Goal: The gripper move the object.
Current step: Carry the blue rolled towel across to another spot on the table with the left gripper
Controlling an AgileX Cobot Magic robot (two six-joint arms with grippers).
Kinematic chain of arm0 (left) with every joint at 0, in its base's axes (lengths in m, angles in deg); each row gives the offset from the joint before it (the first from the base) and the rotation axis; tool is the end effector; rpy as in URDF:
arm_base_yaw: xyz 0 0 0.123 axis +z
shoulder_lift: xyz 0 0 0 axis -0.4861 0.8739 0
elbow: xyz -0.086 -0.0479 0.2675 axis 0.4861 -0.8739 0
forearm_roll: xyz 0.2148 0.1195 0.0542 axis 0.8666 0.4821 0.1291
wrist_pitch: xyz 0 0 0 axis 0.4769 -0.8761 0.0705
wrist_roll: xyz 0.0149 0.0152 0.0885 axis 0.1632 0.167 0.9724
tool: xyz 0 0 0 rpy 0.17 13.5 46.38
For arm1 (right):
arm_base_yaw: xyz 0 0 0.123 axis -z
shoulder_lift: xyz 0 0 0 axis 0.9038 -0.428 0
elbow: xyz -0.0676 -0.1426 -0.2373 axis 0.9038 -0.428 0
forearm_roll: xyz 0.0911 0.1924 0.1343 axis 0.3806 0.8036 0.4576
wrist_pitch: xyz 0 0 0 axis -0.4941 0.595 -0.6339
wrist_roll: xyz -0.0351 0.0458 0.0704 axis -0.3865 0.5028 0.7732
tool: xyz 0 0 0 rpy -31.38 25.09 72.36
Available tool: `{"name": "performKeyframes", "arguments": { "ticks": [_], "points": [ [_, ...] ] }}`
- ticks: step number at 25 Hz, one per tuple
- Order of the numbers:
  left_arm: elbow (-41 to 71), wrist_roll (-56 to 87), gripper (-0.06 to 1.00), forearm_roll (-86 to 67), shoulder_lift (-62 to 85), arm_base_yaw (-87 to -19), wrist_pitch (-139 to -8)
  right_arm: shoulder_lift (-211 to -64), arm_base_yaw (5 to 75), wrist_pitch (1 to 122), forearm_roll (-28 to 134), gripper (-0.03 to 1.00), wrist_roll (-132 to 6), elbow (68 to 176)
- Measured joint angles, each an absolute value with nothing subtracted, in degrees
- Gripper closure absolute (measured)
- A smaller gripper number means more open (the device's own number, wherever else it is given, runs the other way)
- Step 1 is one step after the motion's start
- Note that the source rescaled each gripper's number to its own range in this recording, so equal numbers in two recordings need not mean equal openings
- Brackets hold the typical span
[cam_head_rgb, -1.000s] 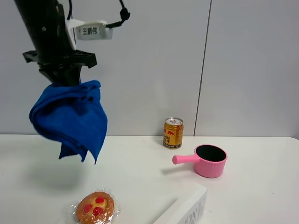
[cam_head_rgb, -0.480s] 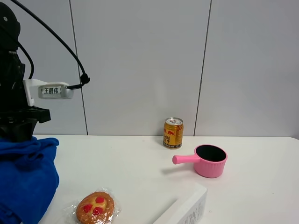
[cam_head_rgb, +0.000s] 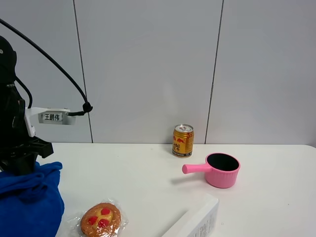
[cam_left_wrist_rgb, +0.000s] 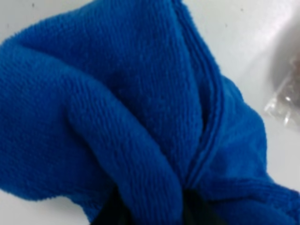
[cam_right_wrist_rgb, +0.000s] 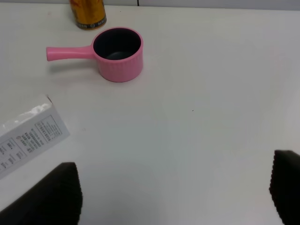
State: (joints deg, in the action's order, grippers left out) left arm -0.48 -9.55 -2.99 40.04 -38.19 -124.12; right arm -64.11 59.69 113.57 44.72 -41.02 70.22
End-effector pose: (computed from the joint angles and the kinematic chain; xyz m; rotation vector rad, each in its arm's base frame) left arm 0.3174 -0.0602 0.1822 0.3724 3.0728 -0.1581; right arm -0.0045 -0.0014 0.2749 -0.1015 2.0548 0.0301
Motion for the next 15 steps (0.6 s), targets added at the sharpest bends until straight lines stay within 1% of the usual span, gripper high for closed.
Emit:
{"name": "performKeyframes", "arguments": {
  "ticks": [10,15],
  "points": [
    [-5.14,-5.02,0.94,-6.25,40.15,-38.19,-114.56,-64.11,59.69,113.57,44.72,-0.03,-41.02,70.22],
    [-5.20,-4.48,0.94,-7.31,41.83,-39.17,-113.30,-64.11,59.69,113.57,44.72,-0.03,-41.02,70.22]
  ]
}}
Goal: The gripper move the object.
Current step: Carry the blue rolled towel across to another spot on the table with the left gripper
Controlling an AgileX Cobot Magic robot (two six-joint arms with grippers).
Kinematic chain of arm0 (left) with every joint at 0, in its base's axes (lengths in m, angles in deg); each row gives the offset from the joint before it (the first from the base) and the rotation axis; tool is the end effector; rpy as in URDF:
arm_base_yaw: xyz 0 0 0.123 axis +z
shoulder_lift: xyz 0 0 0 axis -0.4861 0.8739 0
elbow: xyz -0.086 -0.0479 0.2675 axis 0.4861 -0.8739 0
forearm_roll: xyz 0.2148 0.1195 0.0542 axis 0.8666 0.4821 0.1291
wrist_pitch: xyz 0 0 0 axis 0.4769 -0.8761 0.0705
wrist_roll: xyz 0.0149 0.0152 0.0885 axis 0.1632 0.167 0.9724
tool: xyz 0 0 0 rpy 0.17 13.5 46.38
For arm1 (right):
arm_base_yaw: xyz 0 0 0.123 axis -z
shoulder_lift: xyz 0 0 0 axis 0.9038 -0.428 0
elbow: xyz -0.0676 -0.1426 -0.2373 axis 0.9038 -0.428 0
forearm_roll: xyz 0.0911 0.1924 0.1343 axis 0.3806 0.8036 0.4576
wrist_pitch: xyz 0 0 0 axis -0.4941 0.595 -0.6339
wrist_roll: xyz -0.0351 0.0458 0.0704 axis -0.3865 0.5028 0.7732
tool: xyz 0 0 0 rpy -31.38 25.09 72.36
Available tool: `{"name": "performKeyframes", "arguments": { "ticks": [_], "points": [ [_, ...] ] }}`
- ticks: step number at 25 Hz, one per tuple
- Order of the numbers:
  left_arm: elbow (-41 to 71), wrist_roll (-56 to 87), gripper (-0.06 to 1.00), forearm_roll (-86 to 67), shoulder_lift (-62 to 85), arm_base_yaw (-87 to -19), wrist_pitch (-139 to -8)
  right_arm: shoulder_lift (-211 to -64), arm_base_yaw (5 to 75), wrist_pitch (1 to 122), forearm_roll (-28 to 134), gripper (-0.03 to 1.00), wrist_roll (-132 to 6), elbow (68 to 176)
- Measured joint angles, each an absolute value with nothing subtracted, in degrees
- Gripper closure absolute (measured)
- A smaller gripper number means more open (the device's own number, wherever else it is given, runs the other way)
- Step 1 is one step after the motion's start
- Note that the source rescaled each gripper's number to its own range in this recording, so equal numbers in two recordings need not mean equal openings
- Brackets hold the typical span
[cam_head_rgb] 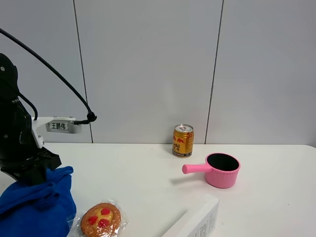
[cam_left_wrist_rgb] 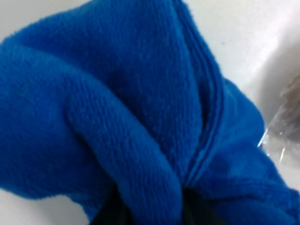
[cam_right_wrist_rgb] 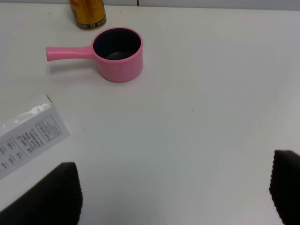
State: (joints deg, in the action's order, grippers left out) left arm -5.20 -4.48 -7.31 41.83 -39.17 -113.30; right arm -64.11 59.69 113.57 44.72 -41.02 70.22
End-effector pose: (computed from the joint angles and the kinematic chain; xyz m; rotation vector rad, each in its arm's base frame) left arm 0.3165 -0.0690 0.1556 0.4210 2.9825 -0.2138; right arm -0.0045 -0.0014 0.2749 -0.1015 2.0548 0.0301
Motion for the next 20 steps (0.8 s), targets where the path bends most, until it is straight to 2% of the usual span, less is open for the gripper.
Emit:
{"name": "performKeyframes", "arguments": {
  "ticks": [20],
  "points": [
    [-5.20,-4.41,0.94,-7.45,46.77,-39.42,-110.38,-64.11,59.69,113.57,44.72,-0.03,-41.02,70.22]
  ]
}}
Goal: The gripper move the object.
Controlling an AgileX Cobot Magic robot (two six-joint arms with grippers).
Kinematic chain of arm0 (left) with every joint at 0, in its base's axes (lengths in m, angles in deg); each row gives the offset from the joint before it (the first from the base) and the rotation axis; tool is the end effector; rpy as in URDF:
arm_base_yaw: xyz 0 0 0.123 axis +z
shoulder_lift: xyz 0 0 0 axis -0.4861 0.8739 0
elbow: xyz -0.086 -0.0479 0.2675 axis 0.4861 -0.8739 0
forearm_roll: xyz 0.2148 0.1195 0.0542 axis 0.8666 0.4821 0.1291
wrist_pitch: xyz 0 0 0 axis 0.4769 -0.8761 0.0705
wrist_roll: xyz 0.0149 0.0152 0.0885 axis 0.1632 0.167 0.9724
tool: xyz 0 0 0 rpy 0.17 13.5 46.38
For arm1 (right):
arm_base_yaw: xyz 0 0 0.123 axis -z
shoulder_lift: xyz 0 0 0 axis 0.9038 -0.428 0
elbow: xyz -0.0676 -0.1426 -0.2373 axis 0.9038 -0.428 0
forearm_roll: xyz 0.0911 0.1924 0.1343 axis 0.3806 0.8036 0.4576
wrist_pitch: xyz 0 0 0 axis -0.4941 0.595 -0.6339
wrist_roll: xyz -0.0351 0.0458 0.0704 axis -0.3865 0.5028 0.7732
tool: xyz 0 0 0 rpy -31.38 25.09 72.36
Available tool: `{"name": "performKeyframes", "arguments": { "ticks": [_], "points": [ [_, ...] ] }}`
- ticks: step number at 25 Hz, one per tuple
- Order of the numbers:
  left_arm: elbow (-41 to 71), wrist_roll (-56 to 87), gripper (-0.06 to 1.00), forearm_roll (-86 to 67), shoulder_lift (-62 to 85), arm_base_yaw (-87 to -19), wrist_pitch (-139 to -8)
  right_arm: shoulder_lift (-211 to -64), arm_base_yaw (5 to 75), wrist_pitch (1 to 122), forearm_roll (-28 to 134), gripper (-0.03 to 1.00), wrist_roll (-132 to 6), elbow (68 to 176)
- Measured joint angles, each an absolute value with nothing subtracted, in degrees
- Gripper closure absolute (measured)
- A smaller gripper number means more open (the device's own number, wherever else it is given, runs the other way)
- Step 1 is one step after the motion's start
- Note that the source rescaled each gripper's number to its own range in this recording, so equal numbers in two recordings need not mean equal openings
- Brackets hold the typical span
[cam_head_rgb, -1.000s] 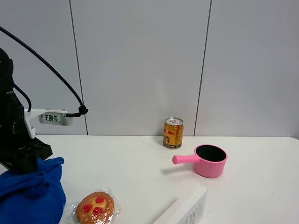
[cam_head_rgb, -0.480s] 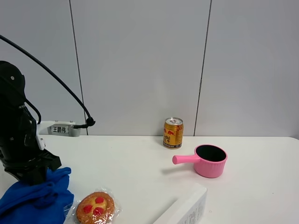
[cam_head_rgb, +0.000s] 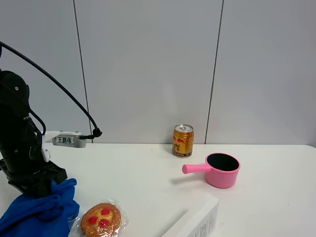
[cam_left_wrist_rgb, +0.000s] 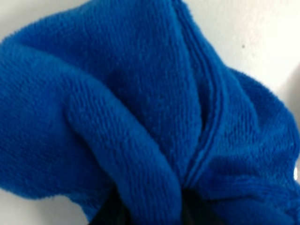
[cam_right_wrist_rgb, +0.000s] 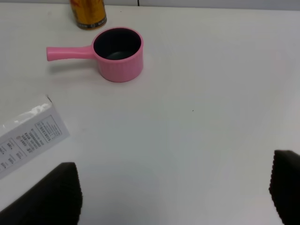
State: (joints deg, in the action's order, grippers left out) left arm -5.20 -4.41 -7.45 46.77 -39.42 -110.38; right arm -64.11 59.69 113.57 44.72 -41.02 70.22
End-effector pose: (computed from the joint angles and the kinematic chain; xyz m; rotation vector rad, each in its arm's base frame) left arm 0.3224 -0.0709 0.1279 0.4174 3.0195 -0.2059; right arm -0.0045 -0.0014 0.2749 -0.1015 2.0548 0.0301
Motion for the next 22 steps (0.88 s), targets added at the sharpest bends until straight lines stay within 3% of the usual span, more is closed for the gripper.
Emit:
{"name": "performKeyframes", "arguments": {
  "ticks": [2,4,7,10,14,22],
  "points": [
    [-5.20,-4.41,0.86,-7.45,46.82,-39.42,-110.38,-64.11,59.69,113.57,44.72,-0.03,-41.02,70.22],
    [-5.20,-4.41,0.66,-7.45,46.82,-39.42,-110.67,-64.11,59.69,113.57,44.72,-0.03,-41.02,70.22],
    [-5.20,-4.41,0.22,-7.45,46.82,-39.42,-111.70,-64.11,59.69,113.57,44.72,-0.03,-41.02,70.22],
    [-5.20,-4.46,0.00,-7.38,46.77,-39.42,-113.35,-64.11,59.69,113.57,44.72,-0.03,-41.02,70.22],
    [-5.20,-4.46,-0.05,-6.23,43.91,-39.42,-114.91,-64.11,59.69,113.57,44.72,-0.03,-41.02,70.22],
    [-2.05,-6.35,-0.05,-4.90,27.59,-39.42,-120.35,-64.11,59.69,113.57,44.72,-0.03,-41.02,70.22]
  ]
}}
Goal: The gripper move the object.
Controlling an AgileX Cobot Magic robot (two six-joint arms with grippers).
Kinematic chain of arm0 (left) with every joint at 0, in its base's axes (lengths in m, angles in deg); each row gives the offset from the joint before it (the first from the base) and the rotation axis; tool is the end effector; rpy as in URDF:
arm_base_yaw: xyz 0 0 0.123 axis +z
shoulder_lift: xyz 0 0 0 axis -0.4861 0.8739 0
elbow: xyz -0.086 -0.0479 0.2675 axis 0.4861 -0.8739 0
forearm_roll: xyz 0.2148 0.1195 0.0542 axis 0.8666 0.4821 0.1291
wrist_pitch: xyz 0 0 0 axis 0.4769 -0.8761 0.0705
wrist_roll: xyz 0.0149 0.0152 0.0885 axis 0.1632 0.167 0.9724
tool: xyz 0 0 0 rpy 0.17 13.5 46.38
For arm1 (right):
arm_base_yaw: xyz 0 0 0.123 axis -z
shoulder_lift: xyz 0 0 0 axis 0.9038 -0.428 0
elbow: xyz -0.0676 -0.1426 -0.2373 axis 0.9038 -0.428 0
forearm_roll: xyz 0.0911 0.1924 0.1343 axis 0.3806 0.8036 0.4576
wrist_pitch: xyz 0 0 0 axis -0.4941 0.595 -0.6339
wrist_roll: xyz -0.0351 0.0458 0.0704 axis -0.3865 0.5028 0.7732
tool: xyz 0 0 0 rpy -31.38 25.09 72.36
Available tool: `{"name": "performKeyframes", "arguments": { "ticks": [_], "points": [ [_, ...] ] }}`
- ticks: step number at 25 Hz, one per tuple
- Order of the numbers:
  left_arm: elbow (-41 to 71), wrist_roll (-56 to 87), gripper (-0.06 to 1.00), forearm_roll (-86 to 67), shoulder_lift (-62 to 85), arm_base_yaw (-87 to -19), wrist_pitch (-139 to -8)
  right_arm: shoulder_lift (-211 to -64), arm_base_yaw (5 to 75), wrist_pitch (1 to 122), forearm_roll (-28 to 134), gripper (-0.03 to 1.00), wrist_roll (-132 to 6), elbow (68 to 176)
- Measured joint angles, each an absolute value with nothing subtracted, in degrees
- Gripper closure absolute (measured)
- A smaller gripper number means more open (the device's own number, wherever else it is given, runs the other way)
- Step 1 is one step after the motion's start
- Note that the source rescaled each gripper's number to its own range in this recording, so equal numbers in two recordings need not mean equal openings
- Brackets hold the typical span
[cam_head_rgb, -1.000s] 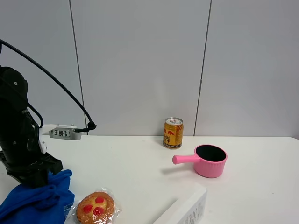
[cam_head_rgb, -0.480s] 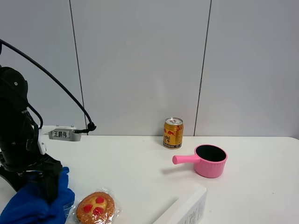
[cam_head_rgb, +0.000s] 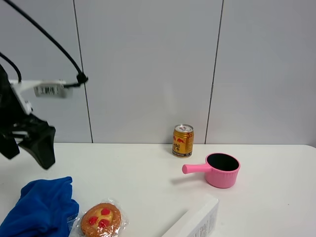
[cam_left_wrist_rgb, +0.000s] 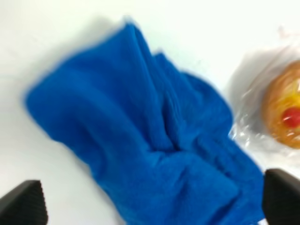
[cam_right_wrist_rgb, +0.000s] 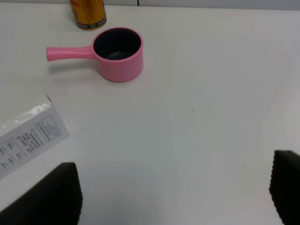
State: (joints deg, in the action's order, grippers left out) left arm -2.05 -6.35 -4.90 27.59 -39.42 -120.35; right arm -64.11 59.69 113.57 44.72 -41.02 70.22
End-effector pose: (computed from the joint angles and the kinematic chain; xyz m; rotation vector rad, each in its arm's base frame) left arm 0.2972 -0.0654 0.2450 0.4336 2.8027 -0.1875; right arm -0.0045 -0.0014 0.2749 -0.1015 2.0548 0.0301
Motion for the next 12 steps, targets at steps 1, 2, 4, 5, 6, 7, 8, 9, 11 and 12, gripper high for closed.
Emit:
{"name": "performKeyframes", "arguments": {
  "ticks": [1,2,4,5,6,7,8,9,11,12],
  "points": [
    [-1.01,-7.41,-0.05,-4.07,24.91,-39.42,-121.31,-64.11,59.69,113.57,44.72,-0.03,-41.02,70.22],
    [0.08,-8.25,-0.05,-2.91,22.66,-39.42,-122.46,-64.11,59.69,113.57,44.72,-0.03,-41.02,70.22],
    [2.14,-10.70,-0.05,0.23,17.20,-39.48,-125.11,-64.11,59.69,113.57,44.72,-0.03,-41.02,70.22],
    [3.17,-11.83,-0.05,2.26,14.93,-39.48,-126.86,-64.11,59.69,113.57,44.72,-0.03,-41.02,70.22],
    [4.10,-12.75,-0.05,4.07,12.26,-39.48,-128.73,-64.11,59.69,113.57,44.72,-0.03,-41.02,70.22],
    [4.78,-13.83,-0.05,5.94,9.60,-39.48,-130.61,-64.11,59.69,113.57,44.72,-0.03,-41.02,70.22],
    [5.07,-14.81,-0.05,7.77,6.97,-39.48,-132.07,-64.11,59.69,113.57,44.72,-0.03,-41.02,70.22],
    [5.30,-15.78,-0.05,9.35,4.86,-39.48,-133.83,-64.11,59.69,113.57,44.72,-0.03,-41.02,70.22],
    [5.38,-17.57,-0.05,11.66,-0.07,-39.48,-136.89,-64.11,59.69,113.57,44.72,-0.03,-41.02,70.22],
    [5.38,-18.57,-0.05,12.65,-2.50,-39.48,-137.99,-64.11,59.69,113.57,44.72,-0.03,-41.02,70.22]
  ]
}}
